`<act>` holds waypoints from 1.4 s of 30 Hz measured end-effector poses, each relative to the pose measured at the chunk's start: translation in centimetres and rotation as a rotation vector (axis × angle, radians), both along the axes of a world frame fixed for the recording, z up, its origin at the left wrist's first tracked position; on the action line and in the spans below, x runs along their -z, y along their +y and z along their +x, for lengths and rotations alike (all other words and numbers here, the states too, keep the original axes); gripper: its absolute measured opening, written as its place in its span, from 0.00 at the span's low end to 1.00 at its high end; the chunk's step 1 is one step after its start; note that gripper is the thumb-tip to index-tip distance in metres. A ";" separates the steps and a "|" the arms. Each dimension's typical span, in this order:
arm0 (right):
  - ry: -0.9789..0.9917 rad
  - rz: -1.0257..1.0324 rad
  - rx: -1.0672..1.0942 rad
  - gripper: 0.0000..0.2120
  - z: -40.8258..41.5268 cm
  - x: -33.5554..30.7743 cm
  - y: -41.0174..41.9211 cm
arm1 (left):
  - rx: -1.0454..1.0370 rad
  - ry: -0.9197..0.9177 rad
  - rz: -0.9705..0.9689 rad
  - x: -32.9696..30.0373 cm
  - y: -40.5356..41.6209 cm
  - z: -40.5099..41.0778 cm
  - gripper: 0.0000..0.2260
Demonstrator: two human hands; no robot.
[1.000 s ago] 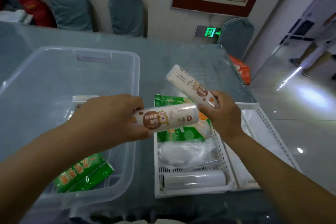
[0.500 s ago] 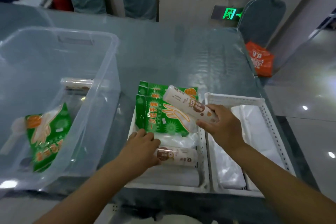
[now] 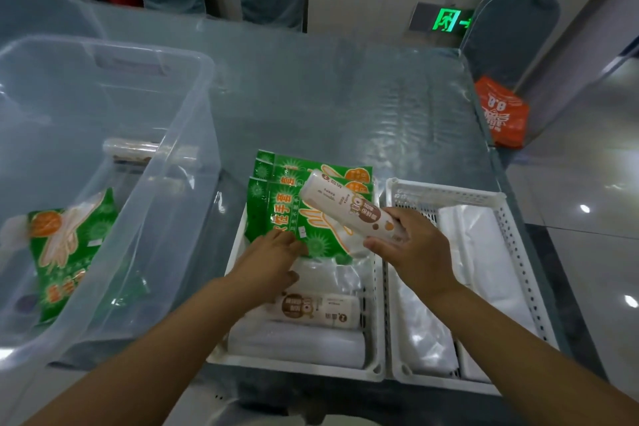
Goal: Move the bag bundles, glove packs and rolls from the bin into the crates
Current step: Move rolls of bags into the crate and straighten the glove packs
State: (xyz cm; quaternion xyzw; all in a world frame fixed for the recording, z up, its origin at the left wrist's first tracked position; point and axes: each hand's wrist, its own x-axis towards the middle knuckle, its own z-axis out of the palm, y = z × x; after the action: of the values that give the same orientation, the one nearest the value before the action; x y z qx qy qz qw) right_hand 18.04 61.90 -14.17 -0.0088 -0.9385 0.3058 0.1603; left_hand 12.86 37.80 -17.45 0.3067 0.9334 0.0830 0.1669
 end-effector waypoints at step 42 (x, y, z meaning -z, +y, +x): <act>0.125 0.249 -0.270 0.29 0.1 3.2 -2.2 | -0.701 0.377 0.550 -6.3 -3.3 -4.3 0.04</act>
State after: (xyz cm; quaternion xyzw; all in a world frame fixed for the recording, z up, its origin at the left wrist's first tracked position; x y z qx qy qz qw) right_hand 18.14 59.66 -17.36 0.1561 -0.9499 0.2058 0.1758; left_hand 8.57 34.55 -11.16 0.0162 0.9379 0.3210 -0.1306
